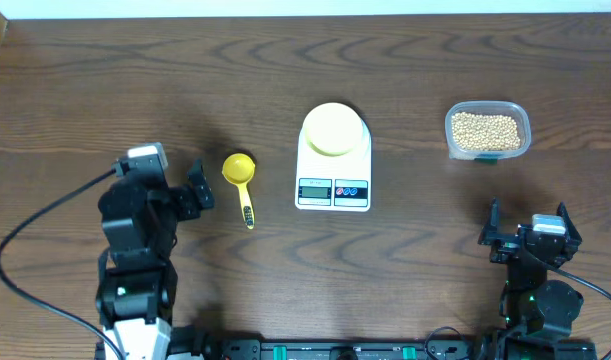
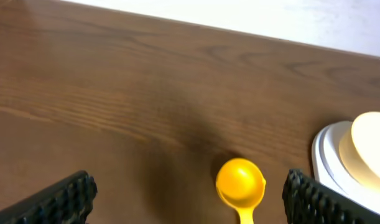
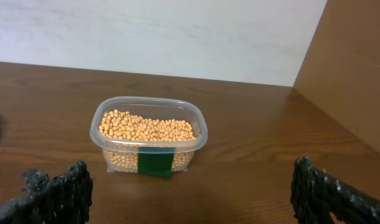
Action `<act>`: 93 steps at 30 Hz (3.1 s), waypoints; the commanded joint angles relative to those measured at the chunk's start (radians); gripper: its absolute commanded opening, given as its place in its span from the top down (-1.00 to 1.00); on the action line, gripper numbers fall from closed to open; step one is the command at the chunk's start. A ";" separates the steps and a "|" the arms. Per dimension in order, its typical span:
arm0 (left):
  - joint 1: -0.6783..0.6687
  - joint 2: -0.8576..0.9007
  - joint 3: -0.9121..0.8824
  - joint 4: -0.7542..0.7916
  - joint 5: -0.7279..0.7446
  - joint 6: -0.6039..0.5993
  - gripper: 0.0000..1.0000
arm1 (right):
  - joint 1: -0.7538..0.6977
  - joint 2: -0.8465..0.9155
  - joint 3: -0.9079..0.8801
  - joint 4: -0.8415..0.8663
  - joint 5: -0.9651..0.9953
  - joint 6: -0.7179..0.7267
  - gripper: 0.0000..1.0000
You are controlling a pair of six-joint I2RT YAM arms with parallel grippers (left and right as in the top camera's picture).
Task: Scoop item into bowl and weigh 50g on scale
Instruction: 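Move the left gripper forward over the yellow scoop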
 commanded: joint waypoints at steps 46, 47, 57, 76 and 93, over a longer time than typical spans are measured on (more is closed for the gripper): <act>0.003 0.458 0.718 -0.641 0.070 0.163 -0.95 | -0.001 -0.006 -0.002 -0.004 0.004 0.010 -0.99; 0.003 0.468 0.723 -0.641 0.070 0.163 -0.95 | -0.002 -0.006 -0.002 -0.004 0.004 0.010 -0.99; -0.004 0.571 0.761 -0.678 0.086 0.165 -0.95 | -0.001 -0.006 -0.002 -0.004 0.004 0.010 -0.99; -0.092 0.767 0.761 -0.635 0.089 0.142 -0.95 | -0.001 -0.006 -0.002 -0.004 0.004 0.010 -0.98; -0.092 0.907 0.760 -0.632 0.089 0.118 -0.95 | -0.002 -0.006 -0.002 -0.004 0.004 0.010 -0.99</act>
